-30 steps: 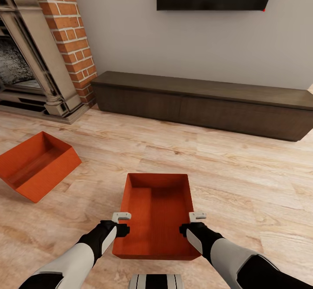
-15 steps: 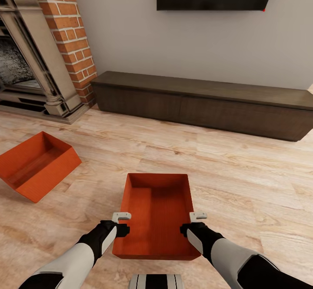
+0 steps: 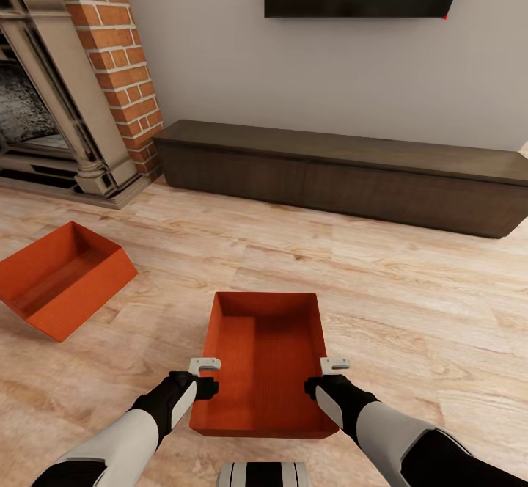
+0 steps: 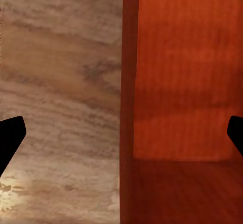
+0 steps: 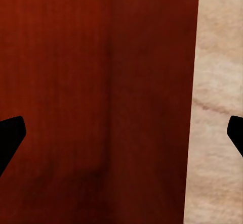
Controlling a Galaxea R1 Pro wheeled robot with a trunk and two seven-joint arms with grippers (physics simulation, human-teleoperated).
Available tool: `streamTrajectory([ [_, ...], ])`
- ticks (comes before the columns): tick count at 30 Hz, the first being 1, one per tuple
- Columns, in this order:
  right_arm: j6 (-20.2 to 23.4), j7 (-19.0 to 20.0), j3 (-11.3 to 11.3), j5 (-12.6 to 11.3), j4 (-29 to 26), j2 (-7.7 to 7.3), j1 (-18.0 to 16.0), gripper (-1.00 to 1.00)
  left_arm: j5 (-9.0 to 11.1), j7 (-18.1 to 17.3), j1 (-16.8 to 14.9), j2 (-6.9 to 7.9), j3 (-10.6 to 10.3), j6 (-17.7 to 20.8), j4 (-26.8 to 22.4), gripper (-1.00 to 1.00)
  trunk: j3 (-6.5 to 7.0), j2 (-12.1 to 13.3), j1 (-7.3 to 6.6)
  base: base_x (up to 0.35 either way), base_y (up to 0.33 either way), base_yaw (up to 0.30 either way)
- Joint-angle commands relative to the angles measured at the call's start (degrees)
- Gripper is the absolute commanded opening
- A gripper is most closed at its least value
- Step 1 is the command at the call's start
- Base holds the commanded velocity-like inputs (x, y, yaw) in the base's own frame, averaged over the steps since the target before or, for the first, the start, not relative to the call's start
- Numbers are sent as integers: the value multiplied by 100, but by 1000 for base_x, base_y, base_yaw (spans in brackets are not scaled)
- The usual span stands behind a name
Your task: Move the two storage containers from the living room to the garage. In the garage, place one container on the floor and stack the other container on top of it (either order is fine).
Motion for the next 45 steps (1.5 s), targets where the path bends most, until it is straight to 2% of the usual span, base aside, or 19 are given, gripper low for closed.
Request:
streamTrajectory([
  [1,38,-32,48,-36,-12,-4,2,100,11,21,0,-3,2,33,-12,100,-4,-2,-1,0,0,0],
  [31,-32,-32,50,-34,-9,-21,3,100,11,21,0,-1,10,33,-12,100,-4,-2,-1,0,0,0],
  [45,-32,-32,49,-42,-7,-106,6,100,11,20,0,-1,10,33,-12,100,-4,-2,-1,0,0,0],
])
